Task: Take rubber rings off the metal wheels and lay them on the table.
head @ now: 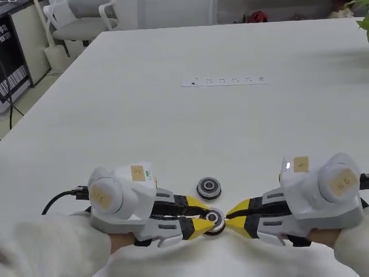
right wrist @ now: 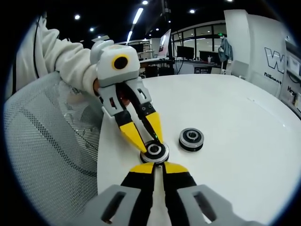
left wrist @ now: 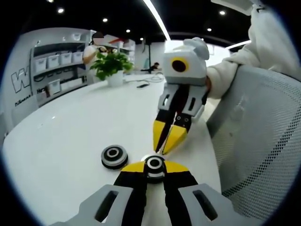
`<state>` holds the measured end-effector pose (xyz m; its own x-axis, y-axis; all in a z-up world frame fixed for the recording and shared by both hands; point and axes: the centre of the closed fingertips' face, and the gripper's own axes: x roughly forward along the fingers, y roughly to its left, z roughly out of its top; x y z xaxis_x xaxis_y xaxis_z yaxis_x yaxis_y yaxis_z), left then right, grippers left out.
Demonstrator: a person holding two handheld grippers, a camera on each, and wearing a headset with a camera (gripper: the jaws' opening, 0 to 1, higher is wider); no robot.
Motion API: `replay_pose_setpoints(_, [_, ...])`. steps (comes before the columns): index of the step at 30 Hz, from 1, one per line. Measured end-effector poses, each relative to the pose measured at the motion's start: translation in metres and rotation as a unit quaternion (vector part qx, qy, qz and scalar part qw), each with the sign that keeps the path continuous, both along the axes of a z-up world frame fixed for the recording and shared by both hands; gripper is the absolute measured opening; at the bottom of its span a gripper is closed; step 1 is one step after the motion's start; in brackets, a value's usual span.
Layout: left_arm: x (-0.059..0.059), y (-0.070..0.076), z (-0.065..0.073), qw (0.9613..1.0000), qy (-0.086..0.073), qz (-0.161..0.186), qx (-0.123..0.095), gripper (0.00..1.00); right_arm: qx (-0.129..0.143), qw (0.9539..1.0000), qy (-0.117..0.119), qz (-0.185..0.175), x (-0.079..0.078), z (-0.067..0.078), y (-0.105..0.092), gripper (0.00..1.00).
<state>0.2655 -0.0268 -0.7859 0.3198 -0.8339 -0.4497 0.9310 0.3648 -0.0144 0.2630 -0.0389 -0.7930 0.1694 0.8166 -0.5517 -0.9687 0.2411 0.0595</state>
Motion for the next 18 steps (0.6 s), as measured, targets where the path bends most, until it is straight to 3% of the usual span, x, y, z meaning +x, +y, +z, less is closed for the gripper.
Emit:
replay_pose_setpoints(4, [0.0,0.0,0.0,1.0,0.0,0.0,-0.001,0.14,-0.002,0.9998,0.014,0.01,-0.007,-0.003,0.003,0.12])
replay_pose_setpoints(9, [0.0,0.001,-0.001,1.0,0.0,0.001,-0.002,0.14,-0.008,0.9999,-0.002,0.013,-0.004,-0.004,0.007,0.13])
replay_pose_setpoints(12, [0.0,0.002,-0.001,1.0,0.0,0.001,-0.003,0.13,-0.002,1.0,-0.001,0.002,-0.001,-0.005,0.008,0.23])
replay_pose_setpoints(18, [0.0,0.002,-0.001,1.0,0.001,0.002,-0.004,0.13,0.002,0.9999,0.006,0.009,-0.004,-0.005,0.012,0.2])
